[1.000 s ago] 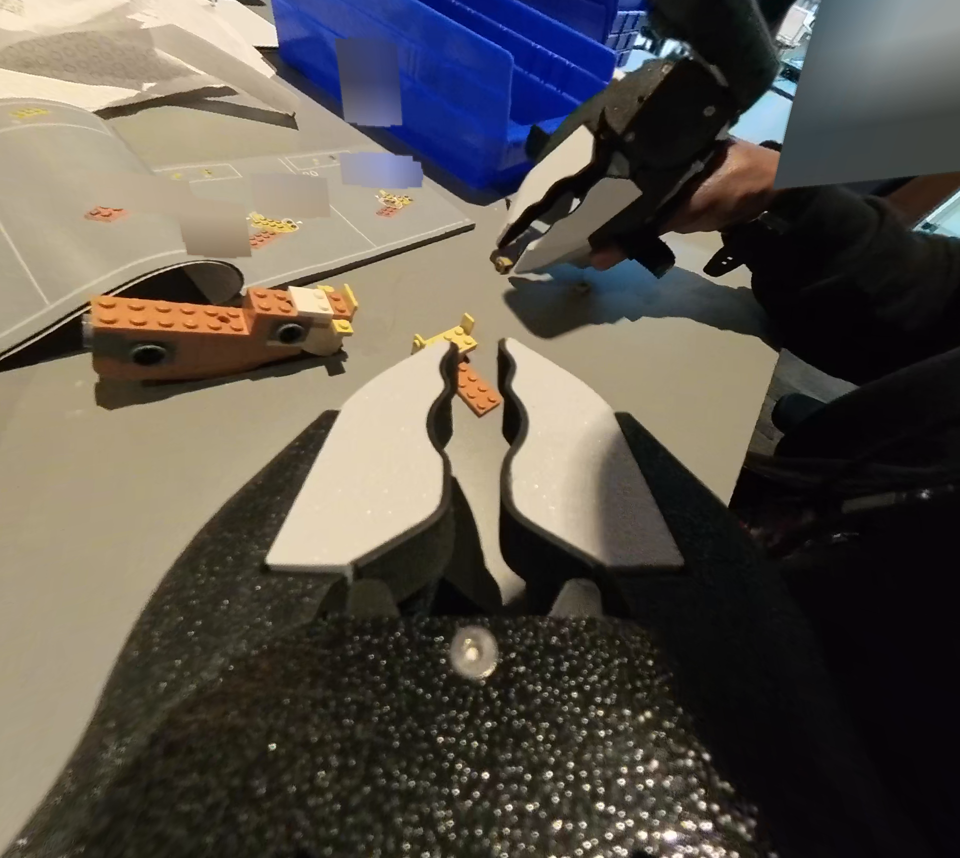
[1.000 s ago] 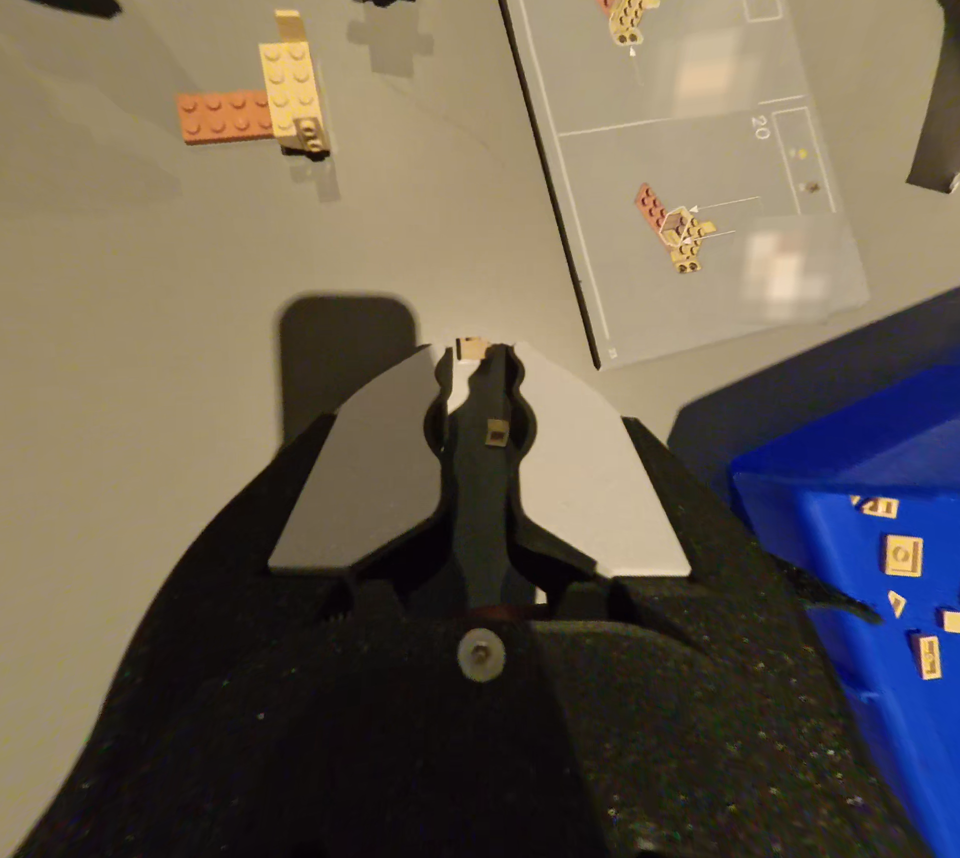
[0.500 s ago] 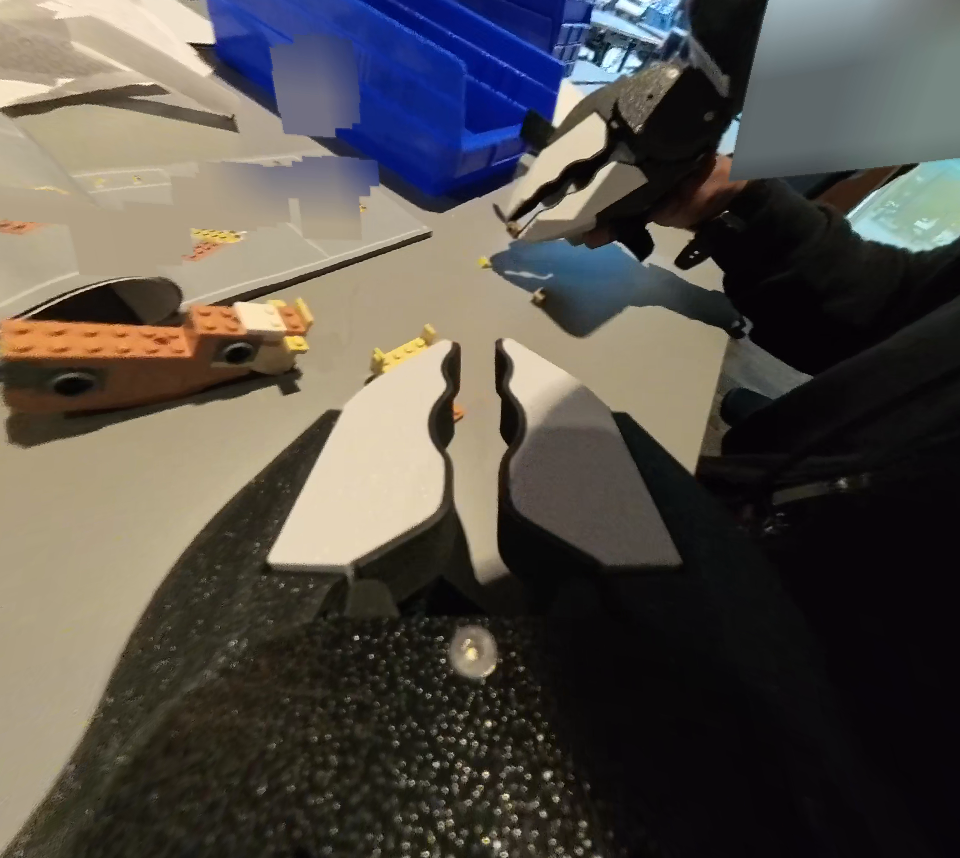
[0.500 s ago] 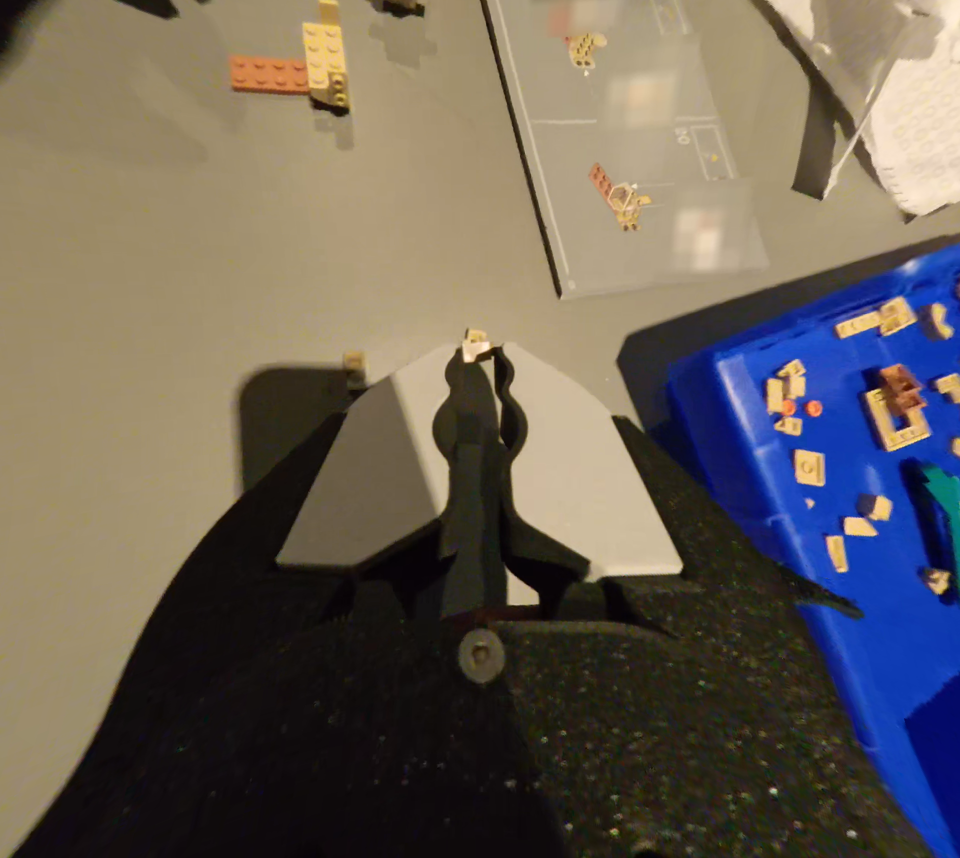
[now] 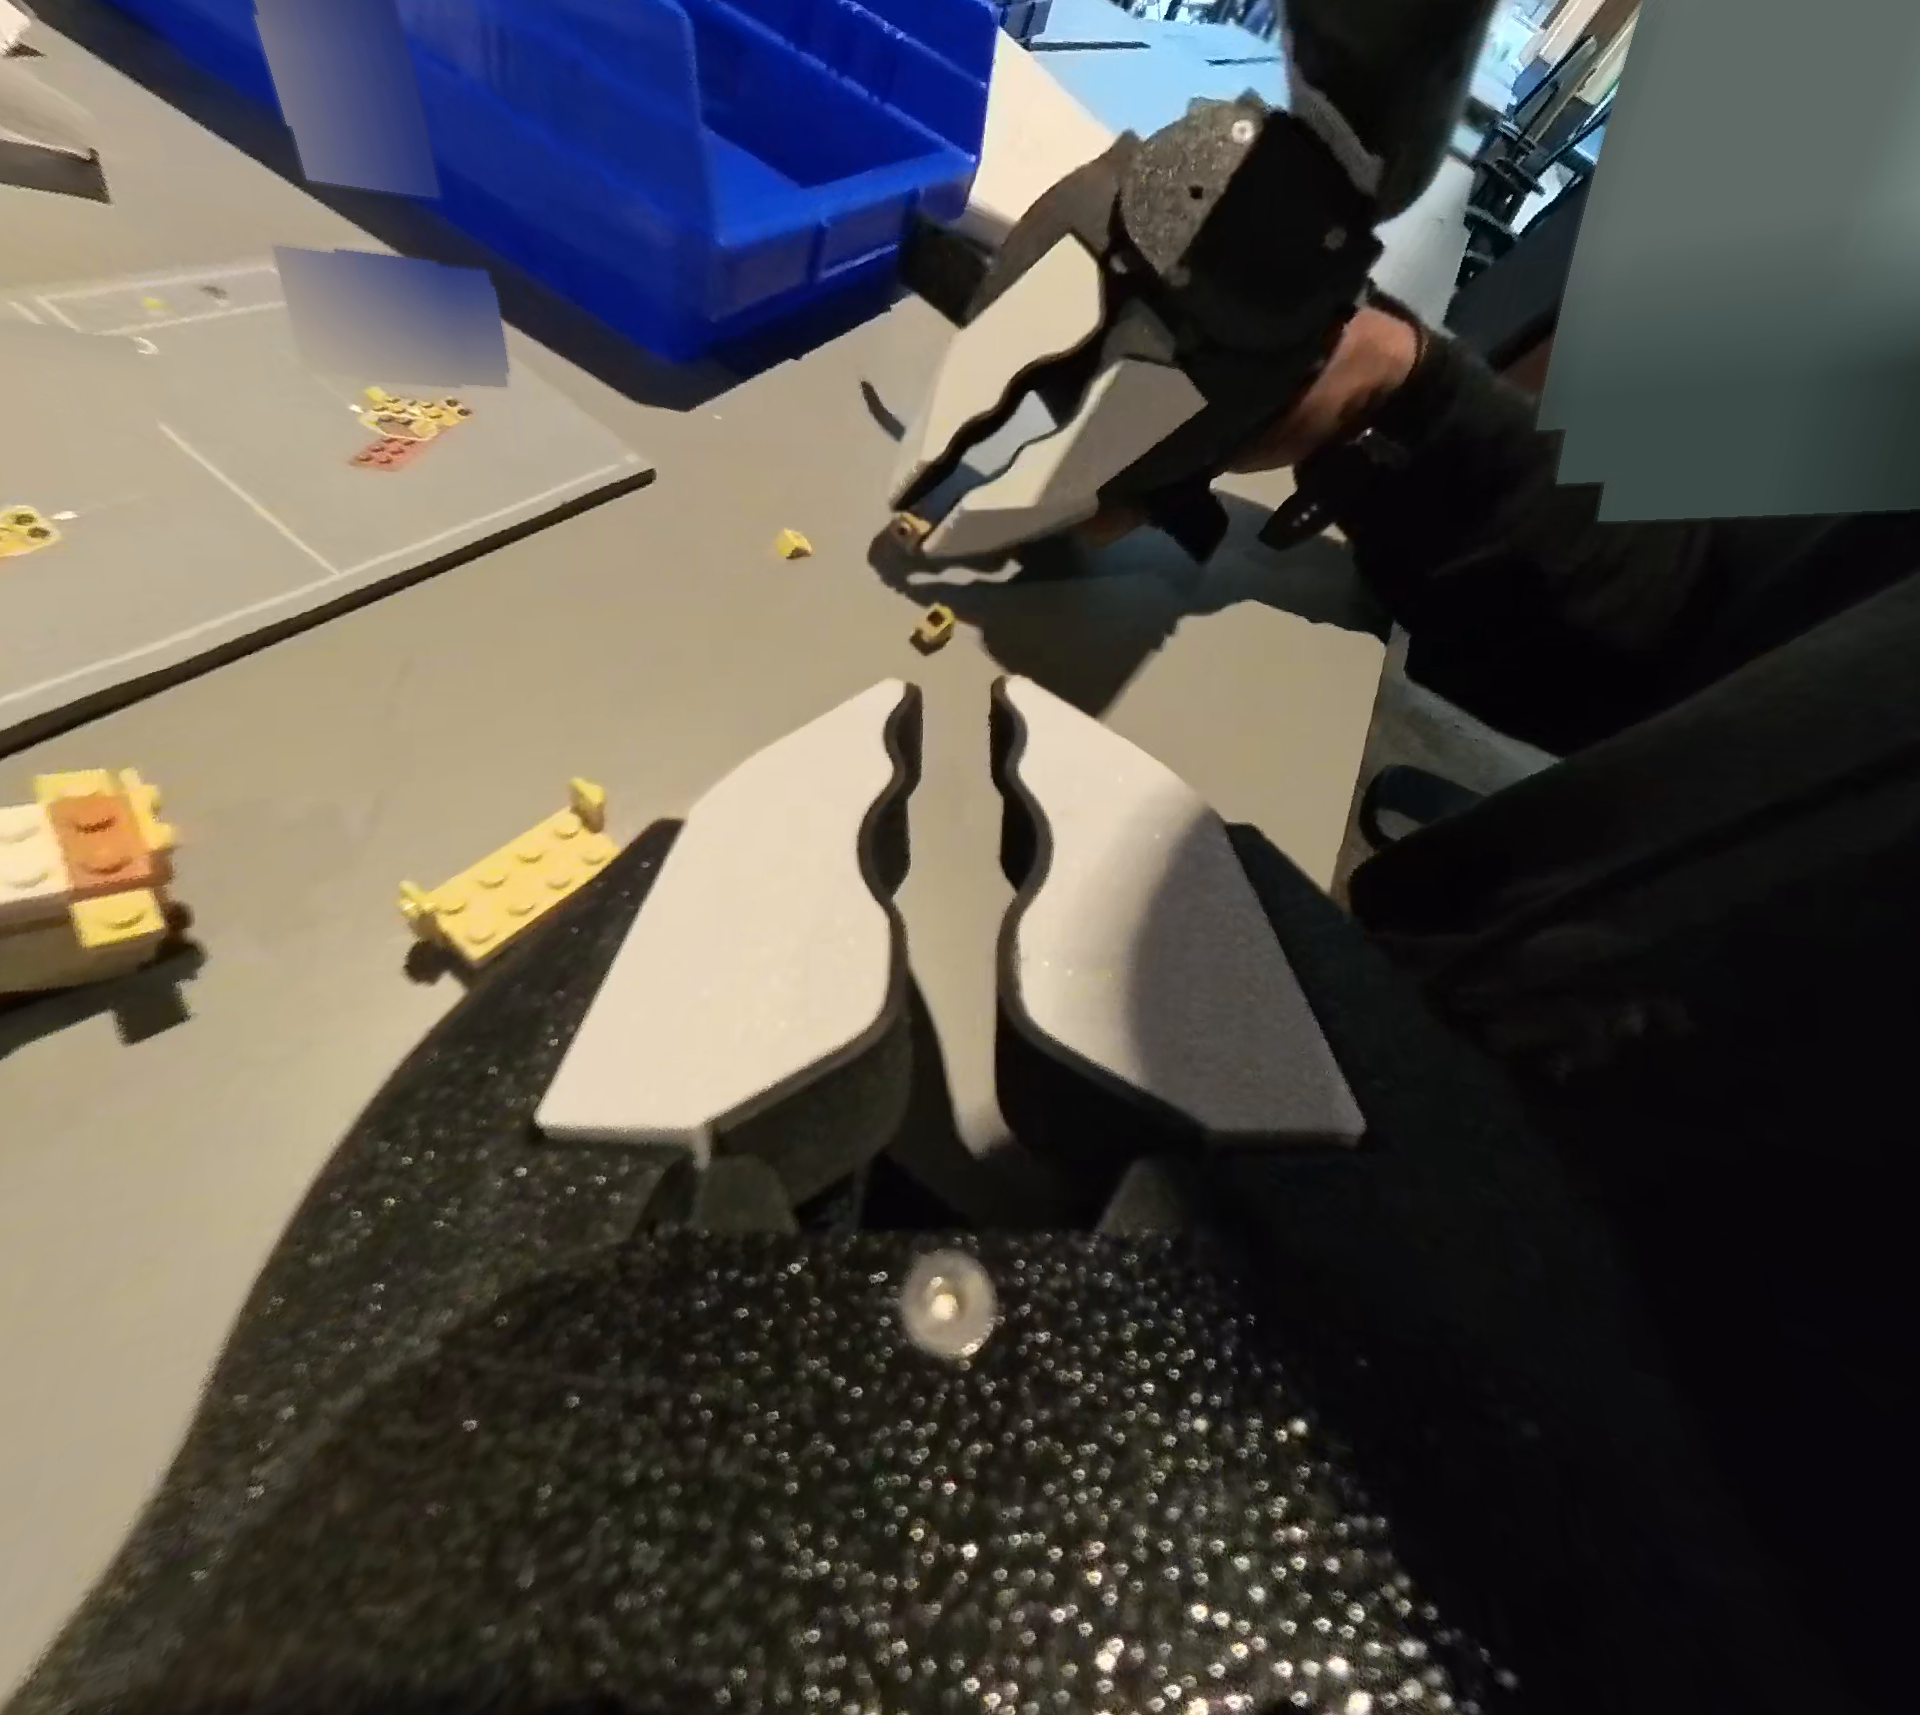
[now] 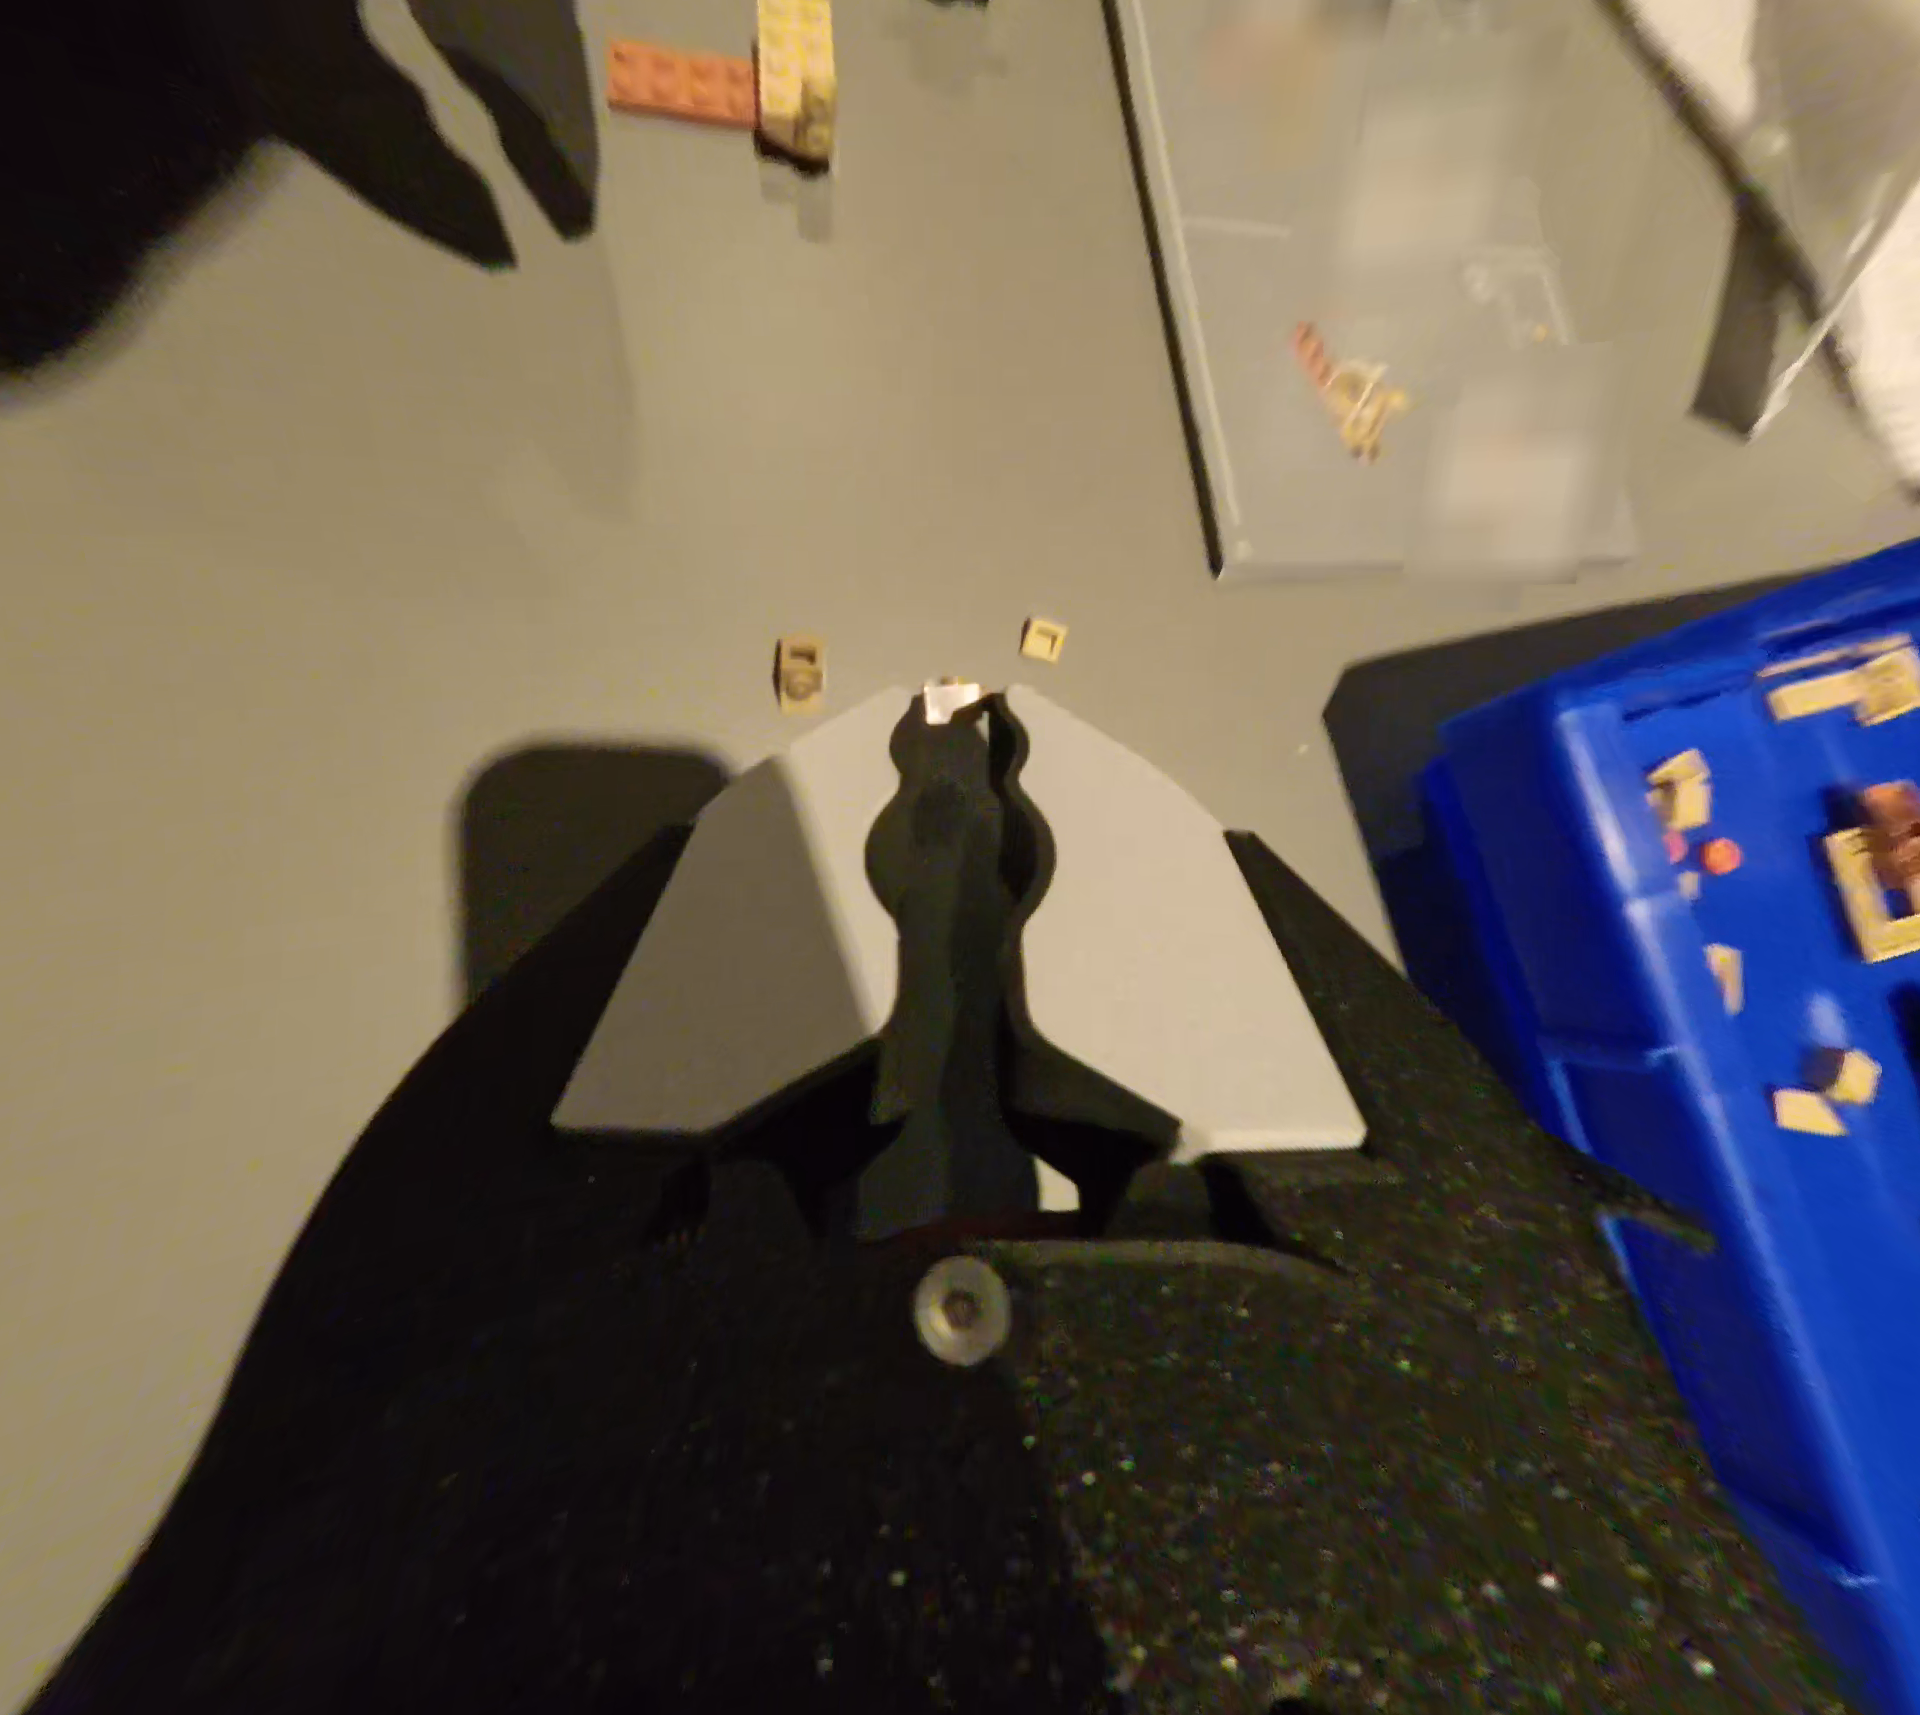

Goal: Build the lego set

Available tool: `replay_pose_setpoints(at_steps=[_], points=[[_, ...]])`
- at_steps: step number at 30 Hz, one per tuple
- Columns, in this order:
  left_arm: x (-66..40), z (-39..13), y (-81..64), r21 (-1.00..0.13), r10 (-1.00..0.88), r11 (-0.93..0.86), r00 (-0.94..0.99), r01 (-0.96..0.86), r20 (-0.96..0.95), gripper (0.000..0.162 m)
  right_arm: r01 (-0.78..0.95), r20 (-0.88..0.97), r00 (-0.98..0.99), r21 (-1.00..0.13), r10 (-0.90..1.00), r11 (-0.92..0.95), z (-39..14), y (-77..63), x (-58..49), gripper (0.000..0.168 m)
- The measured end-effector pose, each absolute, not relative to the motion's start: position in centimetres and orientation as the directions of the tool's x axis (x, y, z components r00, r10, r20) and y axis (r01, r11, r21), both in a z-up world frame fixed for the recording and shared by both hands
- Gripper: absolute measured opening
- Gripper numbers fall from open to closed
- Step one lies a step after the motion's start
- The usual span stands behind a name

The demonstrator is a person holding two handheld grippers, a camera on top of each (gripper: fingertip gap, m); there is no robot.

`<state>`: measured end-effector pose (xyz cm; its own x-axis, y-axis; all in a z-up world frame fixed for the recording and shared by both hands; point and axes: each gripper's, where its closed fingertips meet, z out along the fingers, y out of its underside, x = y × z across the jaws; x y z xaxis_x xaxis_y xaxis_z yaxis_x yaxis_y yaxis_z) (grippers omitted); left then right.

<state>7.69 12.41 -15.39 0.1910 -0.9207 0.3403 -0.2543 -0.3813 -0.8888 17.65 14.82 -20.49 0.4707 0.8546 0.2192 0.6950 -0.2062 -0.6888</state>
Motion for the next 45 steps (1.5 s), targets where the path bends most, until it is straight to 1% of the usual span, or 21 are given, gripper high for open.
replay_pose_setpoints(at_steps=[2,4,7,9,11,13,17,19,23,25,27,28,30,32,34,37,41,45], points=[[8.7,-15.1,12.1,-0.875,-0.904,-0.418,0.201,-0.244,0.376,0.011,0.660,0.289,0.466,-0.743,0.837,-0.111,-18.9,15.0,17.1,0.011],[9.4,-14.9,12.4,-0.834,-0.853,-0.514,0.224,-0.203,0.471,0.012,0.600,0.369,0.485,-0.800,0.793,0.005,-16.6,15.1,16.4,0.011],[10.7,-13.5,12.6,-0.750,-0.752,-0.656,0.154,-0.083,0.641,0.013,0.516,0.447,0.522,-0.844,0.726,0.148,-13.9,14.6,15.1,0.011],[11.5,-12.8,12.7,-0.722,-0.722,-0.690,0.121,-0.050,0.682,0.015,0.524,0.512,0.528,-0.824,0.678,0.215,-13.2,14.3,14.5,0.011],[12.2,-12.7,12.8,-0.737,-0.735,-0.674,0.139,-0.050,0.663,0.019,0.551,0.569,0.521,-0.794,0.636,0.258,-12.8,14.0,14.1,0.011],[12.8,-12.9,12.8,-0.761,-0.759,-0.645,0.167,-0.063,0.629,0.026,0.546,0.584,0.513,-0.787,0.629,0.286,-12.6,13.5,13.5,0.011],[13.7,-12.8,11.9,-0.767,-0.770,-0.635,0.142,-0.089,0.621,0.026,0.546,0.608,0.493,-0.773,0.623,0.322,-12.6,12.9,12.7,0.011],[14.0,-12.8,11.6,-0.767,-0.772,-0.635,0.136,-0.098,0.621,0.023,0.572,0.639,0.478,-0.747,0.603,0.338,-12.8,12.9,12.6,0.011],[14.0,-12.8,11.4,-0.778,-0.781,-0.622,0.135,-0.089,0.609,0.008,0.581,0.668,0.468,-0.726,0.579,0.368,-12.6,12.7,12.4,0.012],[14.0,-12.7,11.3,-0.793,-0.797,-0.603,0.121,-0.085,0.592,0.007,0.561,0.651,0.474,-0.743,0.593,0.366,-12.6,12.5,12.4,0.012],[14.1,-12.2,11.1,-0.825,-0.827,-0.561,0.094,-0.073,0.554,0.007,0.522,0.607,0.486,-0.779,0.629,0.347,-12.6,12.4,12.4,0.016],[14.1,-12.0,10.9,-0.841,-0.844,-0.536,0.084,-0.072,0.530,0.007,0.488,0.565,0.494,-0.809,0.660,0.327,-12.6,12.3,12.5,0.020],[13.9,-11.9,10.7,-0.879,-0.883,-0.469,0.068,-0.082,0.465,0.007,0.384,0.432,0.504,-0.888,0.748,0.254,-12.5,12.1,12.7,0.021],[13.8,-11.7,10.3,-0.913,-0.919,-0.395,0.043,-0.100,0.393,0.007,0.254,0.273,0.476,-0.953,0.836,0.167,-12.1,11.5,12.9,0.015],[13.7,-11.5,9.9,-0.938,-0.944,-0.329,0.009,-0.112,0.330,0.007,0.134,0.144,0.430,-0.986,0.891,0.095,-11.3,10.9,13.1,0.007],[13.5,-11.1,9.4,-0.960,-0.963,-0.263,-0.041,-0.100,0.268,0.007,0.039,0.021,0.361,-0.999,0.932,0.008,-10.8,10.3,13.2,0.003],[13.5,-10.8,9.1,-0.967,-0.966,-0.243,-0.075,-0.071,0.248,0.007,0.020,-0.015,0.305,-1.000,0.952,-0.022,-10.7,9.6,13.0,0.003],[13.7,-10.9,8.9,-0.972,-0.968,-0.225,-0.095,-0.067,0.231,0.007,0.000,-0.056,0.273,-0.998,0.960,-0.058,-10.7,9.3,13.0,0.007]])
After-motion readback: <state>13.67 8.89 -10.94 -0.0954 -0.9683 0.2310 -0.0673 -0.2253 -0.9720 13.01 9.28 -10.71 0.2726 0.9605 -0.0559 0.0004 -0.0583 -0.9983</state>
